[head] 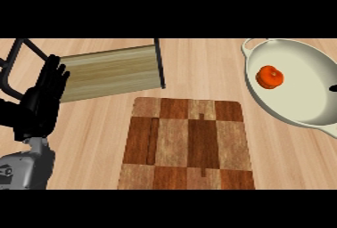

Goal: Pick the squash from the cutting board and place it in the pot

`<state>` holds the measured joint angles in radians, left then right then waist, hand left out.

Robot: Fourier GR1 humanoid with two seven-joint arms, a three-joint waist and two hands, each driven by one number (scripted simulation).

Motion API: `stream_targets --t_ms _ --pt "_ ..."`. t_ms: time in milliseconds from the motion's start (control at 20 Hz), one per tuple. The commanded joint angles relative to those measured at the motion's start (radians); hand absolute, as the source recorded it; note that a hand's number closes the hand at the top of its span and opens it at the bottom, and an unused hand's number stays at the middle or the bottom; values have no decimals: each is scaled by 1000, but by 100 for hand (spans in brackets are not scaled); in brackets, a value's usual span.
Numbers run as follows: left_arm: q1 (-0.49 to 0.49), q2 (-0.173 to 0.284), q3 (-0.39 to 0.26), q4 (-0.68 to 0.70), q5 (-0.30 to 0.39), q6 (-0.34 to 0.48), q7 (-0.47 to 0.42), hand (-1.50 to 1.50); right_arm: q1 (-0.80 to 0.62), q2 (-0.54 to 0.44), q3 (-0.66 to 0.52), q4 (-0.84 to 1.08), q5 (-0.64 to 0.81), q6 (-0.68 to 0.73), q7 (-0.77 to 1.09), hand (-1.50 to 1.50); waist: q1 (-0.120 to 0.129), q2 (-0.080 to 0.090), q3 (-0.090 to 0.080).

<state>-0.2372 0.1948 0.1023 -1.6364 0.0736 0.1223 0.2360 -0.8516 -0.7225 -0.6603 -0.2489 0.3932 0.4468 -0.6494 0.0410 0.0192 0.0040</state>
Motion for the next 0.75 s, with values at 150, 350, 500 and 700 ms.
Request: stream_targets --t_ms 150,350,500,700 --pt "-4 5 0 -28 8 -8 24 0 33 -128 -21 54 -24 134 -31 -150 9 4 2" --pt "-43 24 16 -3 2 -5 33 0 52 -150 -1 46 -14 170 -57 -150 9 7 3" --pt "9 6 -9 -25 -7 -16 -3 0 72 -158 7 44 -11 169 -68 -150 20 8 4" --pt "-10 -11 1 27 2 -13 -37 0 108 -196 4 43 -24 217 -102 -150 2 8 4"
